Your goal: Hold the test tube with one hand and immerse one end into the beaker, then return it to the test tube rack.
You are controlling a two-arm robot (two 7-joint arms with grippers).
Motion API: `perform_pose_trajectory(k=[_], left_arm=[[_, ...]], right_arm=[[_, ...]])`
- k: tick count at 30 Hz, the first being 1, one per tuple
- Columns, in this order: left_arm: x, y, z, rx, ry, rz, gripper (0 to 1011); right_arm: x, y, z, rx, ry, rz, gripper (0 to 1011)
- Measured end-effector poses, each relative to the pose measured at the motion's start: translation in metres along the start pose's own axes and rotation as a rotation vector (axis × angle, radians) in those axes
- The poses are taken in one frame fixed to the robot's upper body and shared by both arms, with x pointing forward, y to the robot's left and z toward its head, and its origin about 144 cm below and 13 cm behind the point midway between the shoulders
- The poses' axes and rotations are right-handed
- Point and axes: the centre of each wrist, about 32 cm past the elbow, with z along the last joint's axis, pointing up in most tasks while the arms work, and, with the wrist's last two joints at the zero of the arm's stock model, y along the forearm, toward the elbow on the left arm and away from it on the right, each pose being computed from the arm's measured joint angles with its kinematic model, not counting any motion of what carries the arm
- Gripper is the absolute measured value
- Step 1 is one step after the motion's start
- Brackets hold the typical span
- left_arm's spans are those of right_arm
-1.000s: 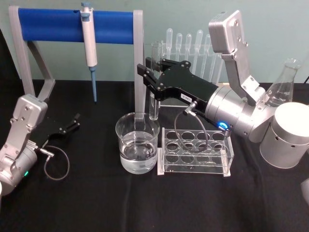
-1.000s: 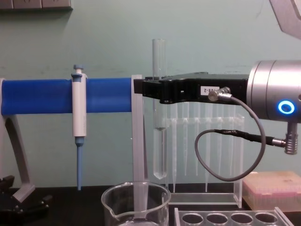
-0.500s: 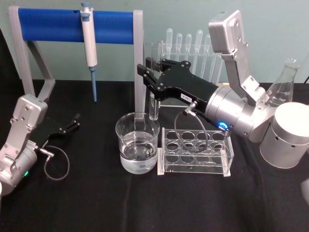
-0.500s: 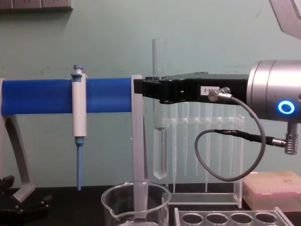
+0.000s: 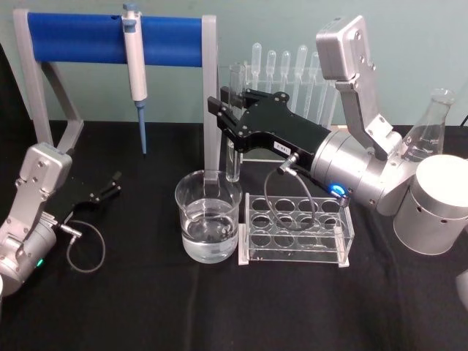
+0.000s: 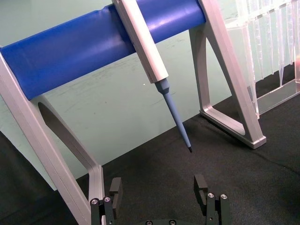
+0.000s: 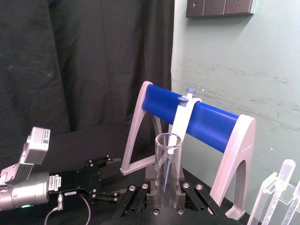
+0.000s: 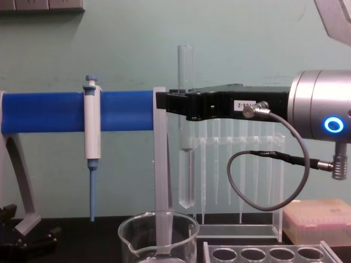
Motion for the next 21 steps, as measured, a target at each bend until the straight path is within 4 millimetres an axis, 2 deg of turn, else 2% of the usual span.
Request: perform_pose_trajectory(k=[21], left_arm=[[0.0, 0.0, 0.0, 0.0, 0.0, 0.0, 1000]], right_arm=[[0.0, 0.0, 0.0, 0.0, 0.0, 0.0, 233]])
